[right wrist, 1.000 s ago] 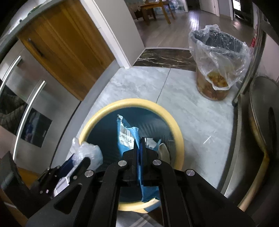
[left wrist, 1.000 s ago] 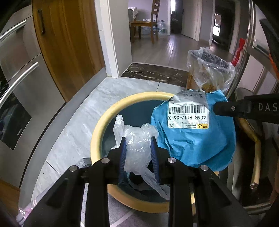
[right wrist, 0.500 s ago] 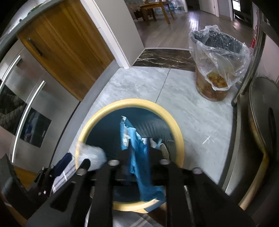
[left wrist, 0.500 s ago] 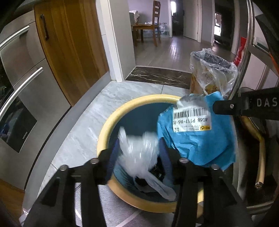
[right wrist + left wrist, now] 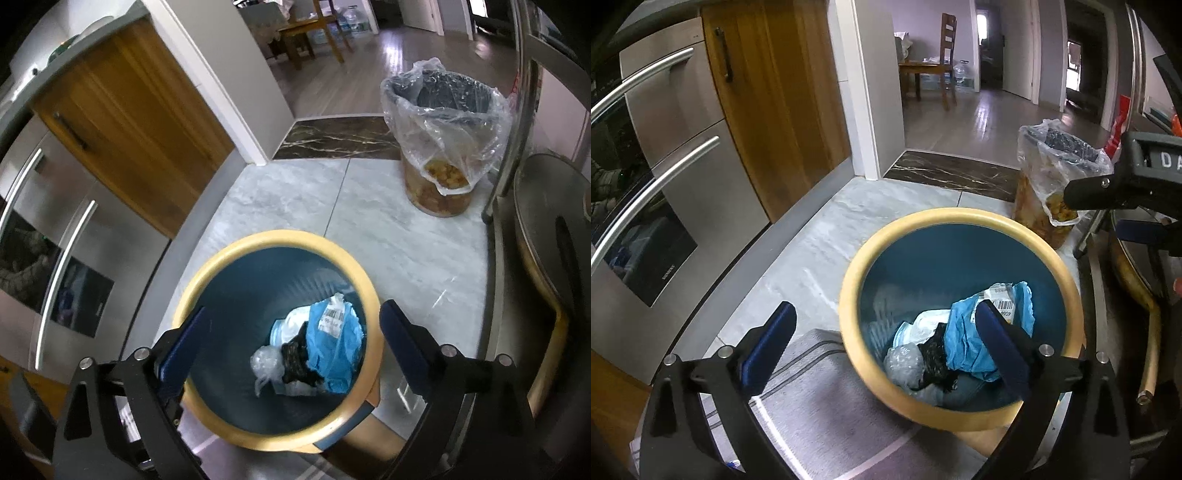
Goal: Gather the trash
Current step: 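Move both tools back over the remaining trash on the mat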
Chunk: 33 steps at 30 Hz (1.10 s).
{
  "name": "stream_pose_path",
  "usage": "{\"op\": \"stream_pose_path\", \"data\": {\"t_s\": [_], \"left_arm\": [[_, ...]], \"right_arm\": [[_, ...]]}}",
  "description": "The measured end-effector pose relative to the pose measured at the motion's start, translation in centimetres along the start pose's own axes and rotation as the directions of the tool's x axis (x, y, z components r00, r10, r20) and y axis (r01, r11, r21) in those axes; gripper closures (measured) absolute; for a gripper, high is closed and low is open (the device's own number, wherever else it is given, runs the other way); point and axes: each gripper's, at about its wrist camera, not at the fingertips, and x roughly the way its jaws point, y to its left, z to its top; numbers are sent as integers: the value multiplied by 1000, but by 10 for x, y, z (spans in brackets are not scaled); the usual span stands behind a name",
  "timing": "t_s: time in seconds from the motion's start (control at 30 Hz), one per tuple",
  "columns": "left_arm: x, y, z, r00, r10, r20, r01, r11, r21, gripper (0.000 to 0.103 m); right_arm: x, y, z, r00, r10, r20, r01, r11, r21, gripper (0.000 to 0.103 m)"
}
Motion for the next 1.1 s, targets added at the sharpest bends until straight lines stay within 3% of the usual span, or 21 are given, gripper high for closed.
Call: {"op": "stream_pose_path", "data": {"t_s": [0.33,0.6,0.87,1.1], "left_arm": [[-58,35,-13,999,0,32,2,998,-58,6],[-96,73,-35,996,87,17,-86,994,-65,6],[-158,106,-65,995,102,8,-101,988,-120,6],[-204,136,-103,987,159,12,-155,977,-150,6]], "right_arm": [[-5,19,-4,1000,-14,5,14,998,-57,9],[-24,51,-18,1000,13,24,-9,990,-138,9],[-59,72,-45,996,86,20,-83,986,-144,8],[-81,88,-80,996,91,5,-89,979,-182,7]]}}
